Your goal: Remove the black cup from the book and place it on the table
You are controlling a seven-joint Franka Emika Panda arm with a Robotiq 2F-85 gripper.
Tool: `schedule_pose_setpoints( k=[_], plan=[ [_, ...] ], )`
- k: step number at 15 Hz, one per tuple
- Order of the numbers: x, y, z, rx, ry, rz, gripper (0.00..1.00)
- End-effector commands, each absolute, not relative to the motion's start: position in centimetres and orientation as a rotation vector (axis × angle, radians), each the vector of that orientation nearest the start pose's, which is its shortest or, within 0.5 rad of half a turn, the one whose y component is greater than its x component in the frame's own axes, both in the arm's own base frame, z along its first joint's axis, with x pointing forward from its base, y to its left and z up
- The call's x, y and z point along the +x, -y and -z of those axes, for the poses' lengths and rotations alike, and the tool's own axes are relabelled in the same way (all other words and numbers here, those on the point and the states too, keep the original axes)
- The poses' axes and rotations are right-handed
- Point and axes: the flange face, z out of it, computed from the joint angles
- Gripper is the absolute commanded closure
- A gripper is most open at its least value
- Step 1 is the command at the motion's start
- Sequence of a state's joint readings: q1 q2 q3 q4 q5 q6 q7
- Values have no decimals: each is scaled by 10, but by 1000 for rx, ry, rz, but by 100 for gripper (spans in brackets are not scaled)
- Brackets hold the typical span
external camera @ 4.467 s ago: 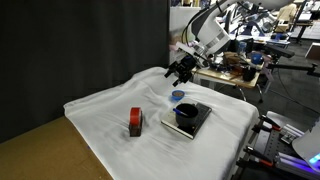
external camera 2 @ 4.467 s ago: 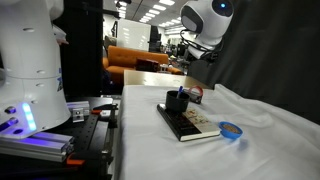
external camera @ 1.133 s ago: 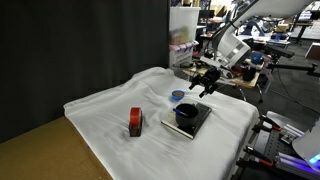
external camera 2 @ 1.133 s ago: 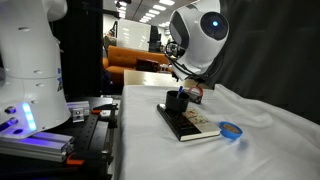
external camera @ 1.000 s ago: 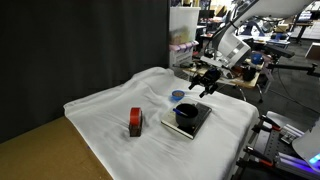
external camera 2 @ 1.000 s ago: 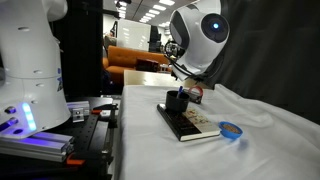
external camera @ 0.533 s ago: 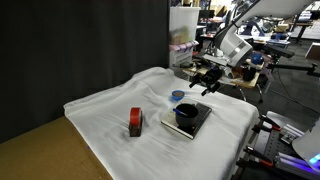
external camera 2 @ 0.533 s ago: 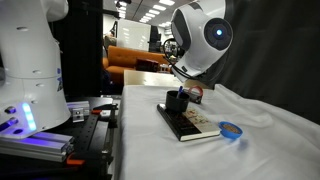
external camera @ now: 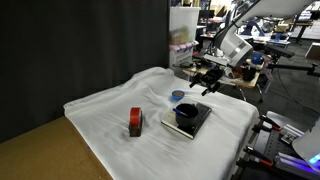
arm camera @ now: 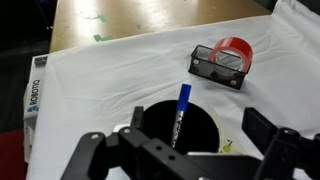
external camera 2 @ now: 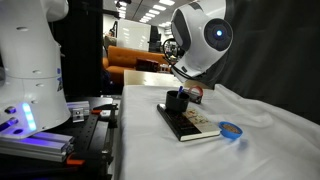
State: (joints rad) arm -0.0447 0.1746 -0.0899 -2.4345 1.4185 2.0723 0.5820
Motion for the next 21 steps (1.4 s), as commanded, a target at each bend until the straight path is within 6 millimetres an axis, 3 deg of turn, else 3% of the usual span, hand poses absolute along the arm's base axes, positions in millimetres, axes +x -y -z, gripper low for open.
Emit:
schedule_pose_setpoints(
  k=[1, 21],
  plan=[
    [464, 14, -221, -1336, -1762, -714, 0],
    [464, 21, -208, -1345, -1791, -682, 0]
  ],
)
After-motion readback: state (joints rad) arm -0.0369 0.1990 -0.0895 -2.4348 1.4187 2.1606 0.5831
